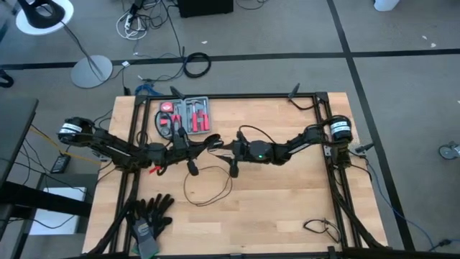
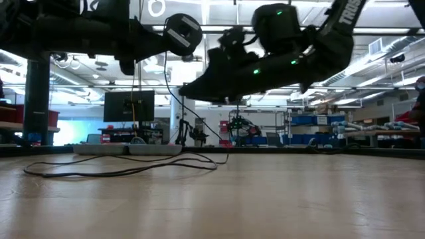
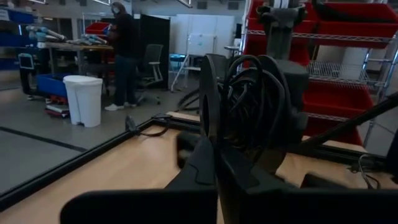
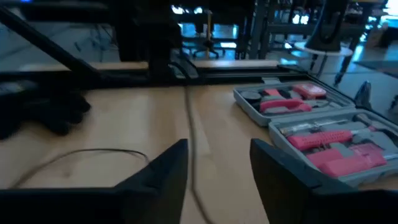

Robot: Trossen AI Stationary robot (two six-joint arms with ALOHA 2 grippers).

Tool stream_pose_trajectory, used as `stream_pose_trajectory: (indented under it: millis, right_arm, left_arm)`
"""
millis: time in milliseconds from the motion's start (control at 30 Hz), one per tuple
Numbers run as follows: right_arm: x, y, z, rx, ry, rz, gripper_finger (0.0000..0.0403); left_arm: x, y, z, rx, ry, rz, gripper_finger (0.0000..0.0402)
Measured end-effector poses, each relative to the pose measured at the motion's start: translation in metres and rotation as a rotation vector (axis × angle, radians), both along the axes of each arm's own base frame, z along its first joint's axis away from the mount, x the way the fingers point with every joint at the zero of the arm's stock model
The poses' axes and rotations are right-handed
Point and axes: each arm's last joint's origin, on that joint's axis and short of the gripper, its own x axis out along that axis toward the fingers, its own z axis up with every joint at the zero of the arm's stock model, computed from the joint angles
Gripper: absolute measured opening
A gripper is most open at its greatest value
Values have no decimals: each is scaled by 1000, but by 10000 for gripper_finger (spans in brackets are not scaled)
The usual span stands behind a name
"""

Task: Coil cords
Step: Coil the black wire onto the spool

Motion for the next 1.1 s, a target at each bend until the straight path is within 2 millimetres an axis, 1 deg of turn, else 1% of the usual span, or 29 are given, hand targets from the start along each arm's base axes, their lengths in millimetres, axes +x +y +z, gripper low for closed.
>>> stream_pose_trajectory:
  millis: [133, 233, 333, 467, 733, 833, 933, 967, 1100]
  right_arm:
    - [11, -4, -8, 4, 42, -13, 182]
    - [14, -1, -6, 0, 40, 3, 180]
    - [14, 2, -6, 0, 45, 13, 166]
    - [14, 2, -8, 64, 66, 16, 142]
    - [12, 0, -15, 55, 138, -5, 115]
    - [11, -1, -16, 47, 147, -42, 83]
    - [10, -2, -19, 44, 177, -50, 22]
    - [10, -2, -20, 47, 190, -52, 12]
    - [6, -1, -19, 72, 231, -128, 6]
  left_arm:
    - [0, 0, 2, 0, -14, 2, 0]
    - [0, 1, 1, -2, -6, 27, 0]
    - [0, 1, 0, -4, -1, 54, 0]
    - [-1, 3, 0, -12, 3, 96, 0]
    - [-1, 4, 1, -43, -20, 118, 0]
    - [-1, 4, 1, -46, -22, 121, 0]
    - [-1, 4, 1, -63, -30, 122, 0]
    - [-1, 4, 1, -64, -31, 128, 0]
    - [-2, 6, -1, -70, -13, 184, 0]
